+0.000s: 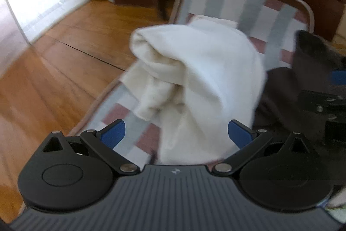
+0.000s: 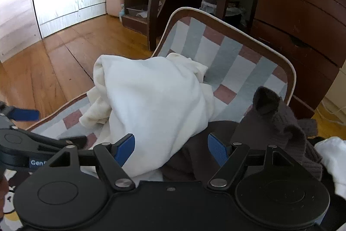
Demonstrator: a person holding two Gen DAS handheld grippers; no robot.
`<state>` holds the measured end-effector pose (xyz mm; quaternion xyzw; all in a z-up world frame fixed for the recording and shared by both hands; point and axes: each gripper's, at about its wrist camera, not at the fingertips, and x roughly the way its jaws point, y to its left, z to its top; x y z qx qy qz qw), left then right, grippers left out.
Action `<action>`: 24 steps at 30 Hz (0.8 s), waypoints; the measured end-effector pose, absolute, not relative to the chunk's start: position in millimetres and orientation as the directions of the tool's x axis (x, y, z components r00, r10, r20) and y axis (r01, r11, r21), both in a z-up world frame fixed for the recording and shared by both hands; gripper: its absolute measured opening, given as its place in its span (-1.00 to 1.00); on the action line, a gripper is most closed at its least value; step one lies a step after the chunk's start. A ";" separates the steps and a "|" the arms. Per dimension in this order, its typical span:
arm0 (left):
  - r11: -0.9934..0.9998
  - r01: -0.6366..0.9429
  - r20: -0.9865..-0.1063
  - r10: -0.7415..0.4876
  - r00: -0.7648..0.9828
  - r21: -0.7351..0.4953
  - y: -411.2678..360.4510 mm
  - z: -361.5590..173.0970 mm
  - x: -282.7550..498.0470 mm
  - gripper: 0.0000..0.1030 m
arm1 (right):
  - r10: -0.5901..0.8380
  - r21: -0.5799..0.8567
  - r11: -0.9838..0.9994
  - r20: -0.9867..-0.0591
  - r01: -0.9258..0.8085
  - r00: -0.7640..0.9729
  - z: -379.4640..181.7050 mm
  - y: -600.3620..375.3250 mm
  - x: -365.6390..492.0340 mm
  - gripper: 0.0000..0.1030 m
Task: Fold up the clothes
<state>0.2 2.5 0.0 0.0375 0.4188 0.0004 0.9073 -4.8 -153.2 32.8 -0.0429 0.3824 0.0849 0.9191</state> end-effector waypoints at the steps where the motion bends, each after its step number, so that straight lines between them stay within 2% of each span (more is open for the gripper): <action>1: 0.998 0.046 -0.765 -0.006 0.644 0.030 8.4 -0.2 0.8 1.00 | 0.124 -0.013 0.982 -0.707 -0.189 0.697 33.4 -153.3 -4.6 0.53; 5: 0.986 0.108 -0.767 -0.166 0.620 -0.126 32.2 -1.8 1.8 1.00 | 0.129 -0.009 0.982 -0.692 -0.188 0.710 35.8 -153.7 -3.9 0.53; 7: 0.980 0.116 -0.788 -0.200 0.583 -0.162 42.7 -4.0 19.0 1.00 | 0.132 -0.008 0.982 -0.685 -0.188 0.716 37.1 -153.8 -3.5 0.53; 21: 0.989 0.114 -0.727 -0.150 0.670 -0.098 61.6 3.1 7.3 0.96 | 0.148 0.005 0.982 -0.633 -0.187 0.760 45.7 -155.2 -0.9 0.53; 24: 0.997 0.060 -0.721 -0.083 0.688 -0.058 31.0 6.4 -0.9 0.96 | 0.161 0.033 0.982 -0.652 -0.184 0.741 41.0 -156.4 1.0 0.53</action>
